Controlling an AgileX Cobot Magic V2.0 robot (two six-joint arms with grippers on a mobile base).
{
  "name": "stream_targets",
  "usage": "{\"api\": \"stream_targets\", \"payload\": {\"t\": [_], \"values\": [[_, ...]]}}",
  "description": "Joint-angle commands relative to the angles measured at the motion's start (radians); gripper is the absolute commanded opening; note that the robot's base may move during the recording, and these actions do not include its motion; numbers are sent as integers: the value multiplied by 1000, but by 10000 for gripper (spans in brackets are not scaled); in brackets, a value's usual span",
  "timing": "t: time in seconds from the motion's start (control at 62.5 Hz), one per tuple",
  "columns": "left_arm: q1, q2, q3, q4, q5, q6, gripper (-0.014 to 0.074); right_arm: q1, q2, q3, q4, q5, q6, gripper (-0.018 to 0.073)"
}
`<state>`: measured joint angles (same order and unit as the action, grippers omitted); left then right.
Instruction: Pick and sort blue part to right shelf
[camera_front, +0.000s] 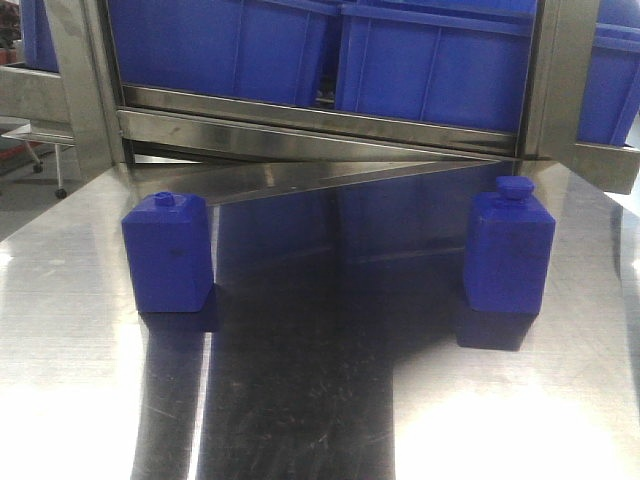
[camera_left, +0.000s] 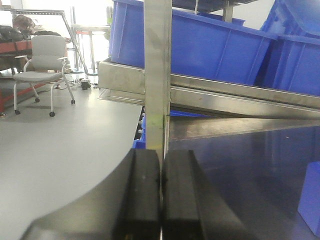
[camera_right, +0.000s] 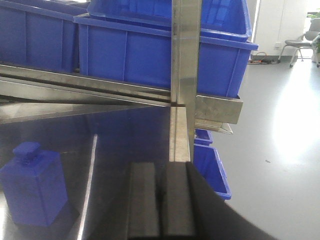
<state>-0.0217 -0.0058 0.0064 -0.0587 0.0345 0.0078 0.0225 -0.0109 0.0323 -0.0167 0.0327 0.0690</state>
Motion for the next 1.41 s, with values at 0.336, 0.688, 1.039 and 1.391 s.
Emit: {"api": "stream_targets", "payload": {"t": [0.336,0.688,1.039,1.391], "values": [[-5,-21,24,-8,-93,-8,123,-4,-20,-24,10,-108,-3,39],[-5,-21,24,-8,-93,-8,123,-4,40,-222,17,121,-3,39],[-5,-21,24,-8,-93,-8,123,-3,325,-375,11,155,-2,39],[-5,-21,24,-8,-93,-8,123,113,671,-543,-108,311,184,249]]}}
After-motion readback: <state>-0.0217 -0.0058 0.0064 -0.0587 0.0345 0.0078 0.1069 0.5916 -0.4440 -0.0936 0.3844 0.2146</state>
